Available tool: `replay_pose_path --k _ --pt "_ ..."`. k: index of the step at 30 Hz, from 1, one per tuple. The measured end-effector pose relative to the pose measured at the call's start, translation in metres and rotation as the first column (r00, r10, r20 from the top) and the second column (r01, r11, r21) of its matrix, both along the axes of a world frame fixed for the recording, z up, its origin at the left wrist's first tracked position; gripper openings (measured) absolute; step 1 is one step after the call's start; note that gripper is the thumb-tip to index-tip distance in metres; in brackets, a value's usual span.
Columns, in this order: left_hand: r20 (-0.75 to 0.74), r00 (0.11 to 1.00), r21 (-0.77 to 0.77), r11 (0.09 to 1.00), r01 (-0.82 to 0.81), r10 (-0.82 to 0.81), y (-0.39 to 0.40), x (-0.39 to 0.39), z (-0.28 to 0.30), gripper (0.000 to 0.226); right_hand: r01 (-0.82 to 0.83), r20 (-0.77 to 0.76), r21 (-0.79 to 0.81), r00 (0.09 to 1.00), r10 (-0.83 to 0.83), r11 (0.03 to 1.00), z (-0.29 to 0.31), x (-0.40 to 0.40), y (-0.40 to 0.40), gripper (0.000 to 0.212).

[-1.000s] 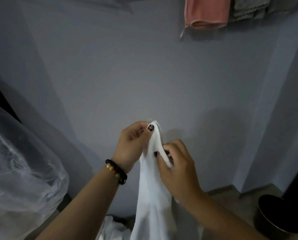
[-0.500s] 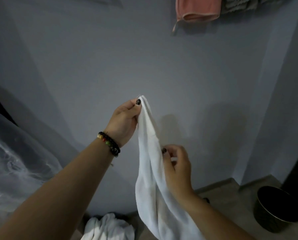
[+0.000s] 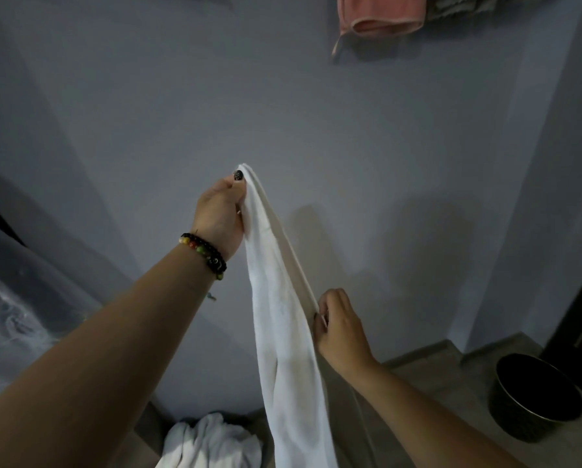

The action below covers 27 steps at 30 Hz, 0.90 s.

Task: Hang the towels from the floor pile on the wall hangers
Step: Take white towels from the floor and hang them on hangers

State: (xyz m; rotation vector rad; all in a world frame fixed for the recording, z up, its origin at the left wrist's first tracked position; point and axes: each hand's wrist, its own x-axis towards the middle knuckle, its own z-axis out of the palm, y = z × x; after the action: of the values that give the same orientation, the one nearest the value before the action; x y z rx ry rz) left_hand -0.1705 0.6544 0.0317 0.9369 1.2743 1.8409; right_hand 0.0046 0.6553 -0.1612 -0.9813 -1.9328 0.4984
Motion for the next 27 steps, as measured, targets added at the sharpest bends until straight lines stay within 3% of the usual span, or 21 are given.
replay_pose_path --k 3,6,9,11,12,13,14,17,22,27 --pt "-0.016 0.991 -0.039 0.990 -0.133 0.133 0.002 -0.012 -0.004 0.022 -0.129 0.225 0.044 0.967 0.116 0.991 -0.006 0.007 0.009 0.021" --pt "0.020 0.973 -0.086 0.970 -0.228 0.230 0.001 -0.023 -0.006 0.017 -0.256 0.408 -0.315 0.833 0.374 0.914 -0.013 0.007 0.014 0.032" --pt "0.082 0.950 -0.104 0.951 -0.293 0.301 0.000 -0.029 -0.005 0.019 -0.213 0.158 -0.625 0.907 0.389 0.751 -0.012 0.003 0.005 0.023" --pt "0.092 0.937 -0.110 0.938 -0.327 0.338 0.000 -0.033 -0.002 0.025 -0.252 -0.028 -0.724 0.941 0.337 0.643 -0.009 0.004 -0.001 0.027" --pt "0.092 0.931 -0.112 0.933 -0.343 0.354 0.000 -0.036 0.000 0.029 -0.265 -0.045 -0.728 0.939 0.342 0.632 -0.005 0.004 -0.003 0.031" --pt "0.092 0.923 -0.117 0.925 -0.362 0.373 0.000 -0.039 0.003 0.030 -0.252 -0.027 -0.713 0.942 0.333 0.654 -0.002 0.003 -0.004 0.033" --pt "0.090 0.917 -0.120 0.919 -0.377 0.388 -0.001 -0.043 0.007 0.028 -0.197 0.068 -0.648 0.947 0.314 0.736 -0.003 0.002 -0.002 0.034" --pt "0.058 0.906 -0.090 0.907 -0.412 0.418 -0.003 -0.057 0.015 0.023 -0.021 0.396 -0.340 0.904 0.163 0.940 -0.004 0.004 0.015 0.028" --pt "-0.076 0.871 -0.046 0.871 -0.490 0.486 -0.009 -0.080 0.014 0.026 0.157 0.643 -0.150 0.766 -0.024 0.976 0.005 0.035 0.060 0.027" --pt "-0.064 0.854 -0.055 0.853 -0.519 0.516 -0.016 -0.107 0.006 0.026 0.256 0.713 -0.059 0.687 -0.139 0.965 0.031 0.060 0.095 0.029"
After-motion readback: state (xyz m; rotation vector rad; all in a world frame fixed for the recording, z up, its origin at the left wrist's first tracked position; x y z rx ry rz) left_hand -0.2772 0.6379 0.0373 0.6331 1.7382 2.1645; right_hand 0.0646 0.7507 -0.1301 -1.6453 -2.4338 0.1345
